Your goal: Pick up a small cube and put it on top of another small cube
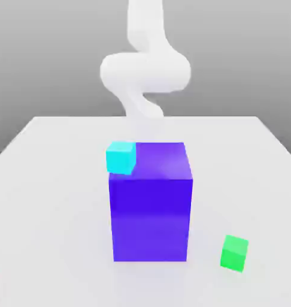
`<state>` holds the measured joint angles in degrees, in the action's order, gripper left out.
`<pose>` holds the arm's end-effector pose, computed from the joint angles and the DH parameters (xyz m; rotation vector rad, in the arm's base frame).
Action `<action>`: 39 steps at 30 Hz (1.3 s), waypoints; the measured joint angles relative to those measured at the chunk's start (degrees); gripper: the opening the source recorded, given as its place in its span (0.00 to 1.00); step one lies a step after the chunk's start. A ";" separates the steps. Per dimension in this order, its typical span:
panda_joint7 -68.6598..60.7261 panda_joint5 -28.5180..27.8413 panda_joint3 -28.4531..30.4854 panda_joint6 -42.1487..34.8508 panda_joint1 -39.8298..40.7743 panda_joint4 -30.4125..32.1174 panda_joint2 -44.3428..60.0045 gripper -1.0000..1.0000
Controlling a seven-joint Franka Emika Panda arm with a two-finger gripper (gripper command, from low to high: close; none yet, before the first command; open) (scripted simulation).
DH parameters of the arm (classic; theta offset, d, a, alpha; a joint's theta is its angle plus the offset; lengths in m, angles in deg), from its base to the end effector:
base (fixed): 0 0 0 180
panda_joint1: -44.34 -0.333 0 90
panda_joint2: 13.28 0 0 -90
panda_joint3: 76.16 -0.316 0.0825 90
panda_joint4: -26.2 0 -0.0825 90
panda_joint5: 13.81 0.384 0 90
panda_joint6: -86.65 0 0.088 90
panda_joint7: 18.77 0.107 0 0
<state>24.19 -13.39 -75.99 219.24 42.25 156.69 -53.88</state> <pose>0.3779 0.0124 0.6909 -2.5144 0.9452 -0.9656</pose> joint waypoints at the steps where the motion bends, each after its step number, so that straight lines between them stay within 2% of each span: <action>1: -1.24 0.17 0.07 0.35 -0.90 -0.56 2.26 0.50; 19: -20.95 1.92 -3.51 6.19 -12.17 -9.88 39.82 0.50; 33: -30.41 -5.53 -7.07 10.66 -19.22 -17.11 69.02 0.50; 37: -30.51 -7.48 -6.47 15.17 -20.62 -19.21 77.35 0.50; 38: -30.39 -7.73 -6.23 16.38 -20.83 -19.63 79.03 0.00; 39: -30.39 -7.73 -6.23 16.38 -20.83 -19.63 79.03 0.00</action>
<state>-6.20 -21.12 -82.22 235.62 21.42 137.06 25.15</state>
